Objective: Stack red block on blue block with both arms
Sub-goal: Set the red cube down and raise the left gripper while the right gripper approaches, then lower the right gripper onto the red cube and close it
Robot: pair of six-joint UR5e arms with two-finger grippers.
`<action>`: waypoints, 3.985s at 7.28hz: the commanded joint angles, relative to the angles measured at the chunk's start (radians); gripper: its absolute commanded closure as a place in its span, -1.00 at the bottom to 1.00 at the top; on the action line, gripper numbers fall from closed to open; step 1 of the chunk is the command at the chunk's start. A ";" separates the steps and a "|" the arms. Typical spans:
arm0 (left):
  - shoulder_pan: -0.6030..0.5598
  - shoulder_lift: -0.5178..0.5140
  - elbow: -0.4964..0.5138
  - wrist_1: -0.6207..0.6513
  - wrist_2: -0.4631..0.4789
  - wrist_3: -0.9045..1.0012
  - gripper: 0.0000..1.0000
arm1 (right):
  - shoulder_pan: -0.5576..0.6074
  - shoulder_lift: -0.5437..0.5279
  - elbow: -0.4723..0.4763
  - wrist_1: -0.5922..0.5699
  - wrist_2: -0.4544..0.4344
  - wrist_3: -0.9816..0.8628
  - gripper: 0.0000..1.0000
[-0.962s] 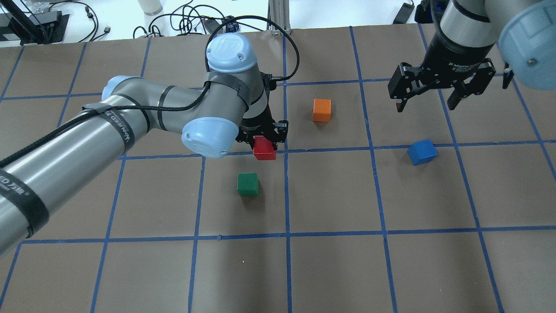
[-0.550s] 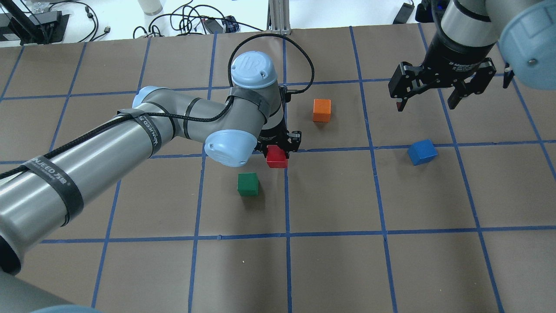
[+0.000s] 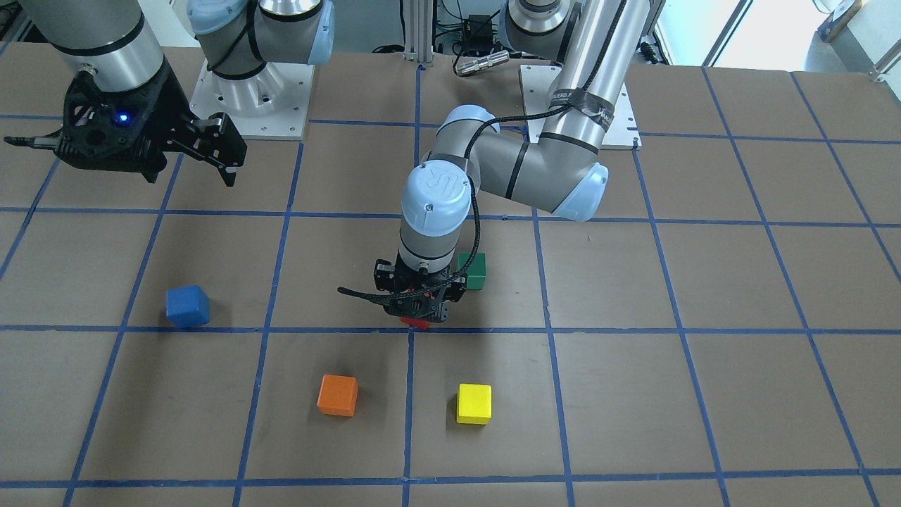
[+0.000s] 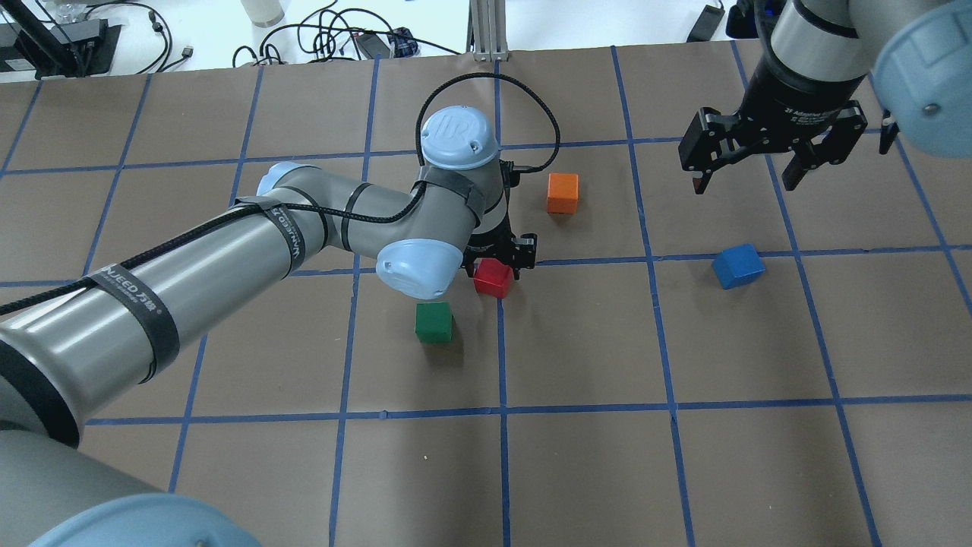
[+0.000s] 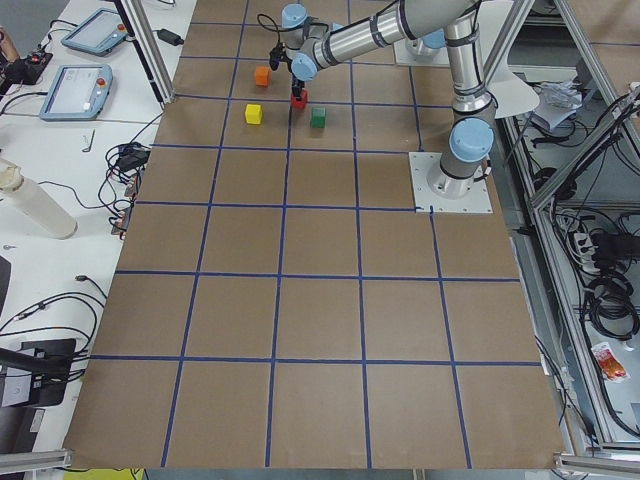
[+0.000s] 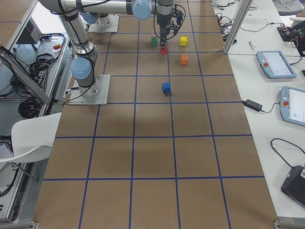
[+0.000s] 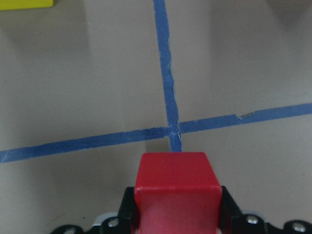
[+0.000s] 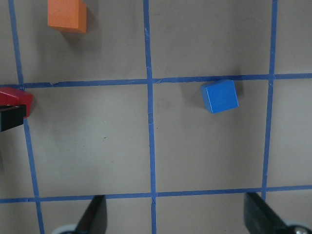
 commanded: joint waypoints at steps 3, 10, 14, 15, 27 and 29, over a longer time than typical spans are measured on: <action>0.178 0.178 0.046 -0.175 0.005 0.268 -1.00 | 0.002 0.001 0.000 -0.016 -0.002 0.017 -1.00; 0.411 0.555 0.111 -0.546 0.117 0.321 -1.00 | 0.010 0.061 -0.005 -0.125 0.011 0.091 -1.00; 0.389 0.481 0.178 -0.612 0.024 0.182 -1.00 | 0.080 0.174 -0.009 -0.222 0.117 0.360 -1.00; 0.383 0.484 0.178 -0.616 0.080 0.190 -1.00 | 0.120 0.206 -0.011 -0.240 0.117 0.418 -1.00; 0.381 0.482 0.173 -0.615 0.099 0.190 -1.00 | 0.377 0.542 -0.011 -0.469 0.139 0.707 -1.00; 0.380 0.484 0.167 -0.610 0.101 0.190 -1.00 | 0.378 0.559 -0.009 -0.469 0.173 0.704 -1.00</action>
